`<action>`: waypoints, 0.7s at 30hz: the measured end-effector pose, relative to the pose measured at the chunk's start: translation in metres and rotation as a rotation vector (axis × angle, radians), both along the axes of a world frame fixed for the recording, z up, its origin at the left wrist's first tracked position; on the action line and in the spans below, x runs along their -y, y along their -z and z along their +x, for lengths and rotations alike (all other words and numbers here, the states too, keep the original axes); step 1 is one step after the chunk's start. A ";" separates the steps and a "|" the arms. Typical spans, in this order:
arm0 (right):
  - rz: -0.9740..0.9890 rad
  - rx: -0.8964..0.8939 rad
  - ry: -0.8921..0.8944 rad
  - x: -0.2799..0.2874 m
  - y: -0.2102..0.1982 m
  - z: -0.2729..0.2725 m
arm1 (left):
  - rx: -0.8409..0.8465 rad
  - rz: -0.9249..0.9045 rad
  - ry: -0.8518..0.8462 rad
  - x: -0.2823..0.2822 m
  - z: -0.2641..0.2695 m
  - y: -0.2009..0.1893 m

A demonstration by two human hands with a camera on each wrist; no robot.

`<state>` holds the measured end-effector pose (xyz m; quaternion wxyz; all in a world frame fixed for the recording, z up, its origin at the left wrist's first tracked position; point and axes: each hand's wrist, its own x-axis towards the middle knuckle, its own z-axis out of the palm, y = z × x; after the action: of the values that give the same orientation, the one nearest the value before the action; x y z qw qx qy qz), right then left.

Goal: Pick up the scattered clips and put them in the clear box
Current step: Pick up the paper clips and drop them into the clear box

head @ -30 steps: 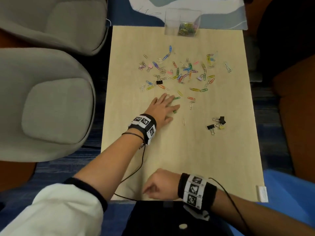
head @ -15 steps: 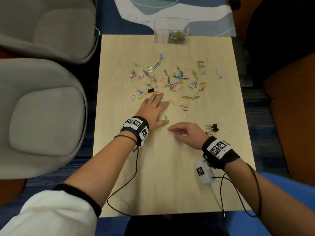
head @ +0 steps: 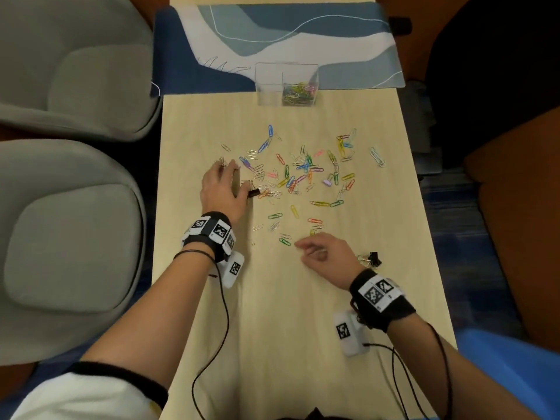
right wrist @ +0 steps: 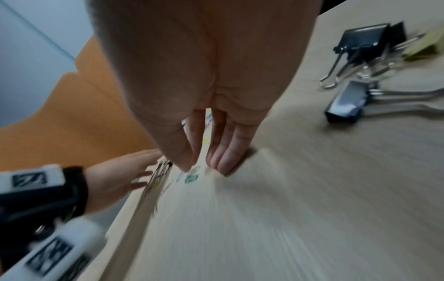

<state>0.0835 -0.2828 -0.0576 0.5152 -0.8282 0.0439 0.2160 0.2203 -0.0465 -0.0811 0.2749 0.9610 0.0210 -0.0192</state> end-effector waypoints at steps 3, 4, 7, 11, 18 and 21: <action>-0.028 0.001 0.044 0.012 -0.005 0.028 | -0.029 0.035 0.161 0.005 0.004 0.006; -0.034 -0.010 0.052 0.020 -0.008 0.035 | -0.037 0.045 0.195 0.008 0.004 0.006; -0.070 0.030 0.156 0.047 -0.016 0.052 | -0.001 0.075 0.205 0.011 0.007 0.003; -0.386 0.247 0.167 0.068 -0.017 0.066 | -0.022 0.089 0.126 0.010 0.011 -0.002; -0.574 0.302 -0.097 0.029 0.007 0.068 | -0.062 0.030 0.071 0.000 -0.014 -0.006; -0.680 0.322 -0.189 0.011 0.005 0.055 | -0.096 -0.013 0.004 -0.009 -0.041 -0.004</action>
<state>0.1384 -0.2937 -0.0625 0.1895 -0.9754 -0.0451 0.1030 0.1798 -0.0373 -0.0774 0.2798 0.9572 0.0324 -0.0661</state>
